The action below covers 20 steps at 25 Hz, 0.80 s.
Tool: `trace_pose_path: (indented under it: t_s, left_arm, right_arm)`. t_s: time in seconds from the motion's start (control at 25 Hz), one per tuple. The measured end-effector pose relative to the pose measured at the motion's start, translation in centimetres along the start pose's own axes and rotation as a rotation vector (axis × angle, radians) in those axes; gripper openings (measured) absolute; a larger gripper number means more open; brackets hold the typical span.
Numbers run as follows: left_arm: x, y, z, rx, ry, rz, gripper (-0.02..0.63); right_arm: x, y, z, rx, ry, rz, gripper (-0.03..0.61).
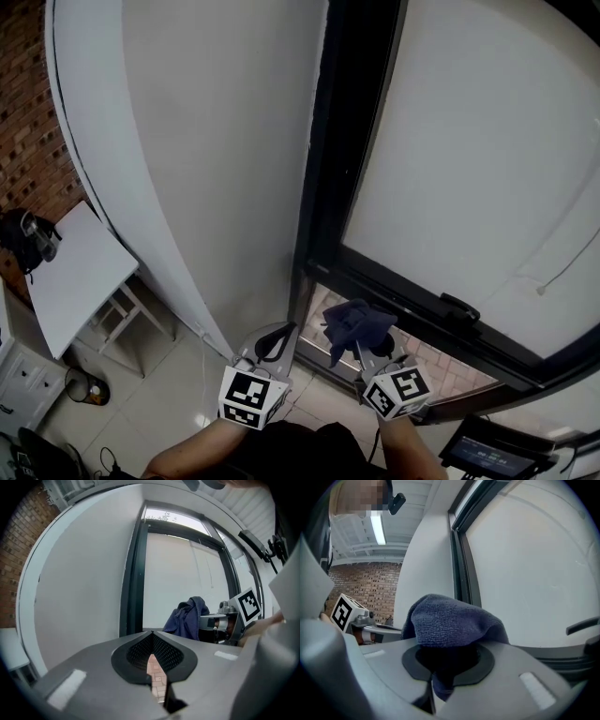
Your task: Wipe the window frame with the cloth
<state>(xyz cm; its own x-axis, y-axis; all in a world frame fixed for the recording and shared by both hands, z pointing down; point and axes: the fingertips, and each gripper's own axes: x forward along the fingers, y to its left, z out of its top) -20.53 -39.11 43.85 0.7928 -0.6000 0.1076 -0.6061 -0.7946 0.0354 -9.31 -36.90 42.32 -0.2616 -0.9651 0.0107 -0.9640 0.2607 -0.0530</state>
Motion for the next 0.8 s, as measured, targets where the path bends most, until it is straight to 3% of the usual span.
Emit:
trace_pose_path:
  t_s: [0.24, 0.8]
  left_arm:
    - [1.2, 1.2, -1.2, -0.032, 0.022, 0.015, -0.006]
    - [5.9, 3.6, -3.5, -0.005, 0.099, 0.064, -0.006]
  right_arm:
    - [3.8, 0.4, -1.2, 0.011, 0.041, 0.026, 0.051]
    - [14.2, -1.6, -5.6, 0.042, 0.128, 0.105, 0.052]
